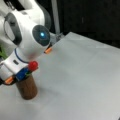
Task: Flower insertion into a vase
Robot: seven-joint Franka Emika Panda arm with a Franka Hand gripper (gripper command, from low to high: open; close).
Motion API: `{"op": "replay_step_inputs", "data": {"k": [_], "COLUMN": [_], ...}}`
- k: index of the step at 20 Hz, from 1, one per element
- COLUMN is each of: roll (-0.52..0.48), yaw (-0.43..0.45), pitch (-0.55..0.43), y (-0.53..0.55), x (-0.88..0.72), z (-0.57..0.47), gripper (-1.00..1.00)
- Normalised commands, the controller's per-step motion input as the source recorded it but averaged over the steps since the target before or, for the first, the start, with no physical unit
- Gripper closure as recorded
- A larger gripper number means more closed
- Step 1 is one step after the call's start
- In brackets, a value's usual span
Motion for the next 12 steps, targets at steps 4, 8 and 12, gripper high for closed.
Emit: {"op": "replay_step_inputs", "data": {"k": [4, 8, 12], "roll": [-0.018, -0.016, -0.015], "yaw": [-0.127, -0.131, -0.134], "pitch": [0.026, 0.042, 0.048], "y": [0.1, 0.1, 0.1], "x": [0.26, 0.22, 0.21], "z": [0.0, -0.02, -0.03], "gripper": [-1.0, -1.0, -1.0]}}
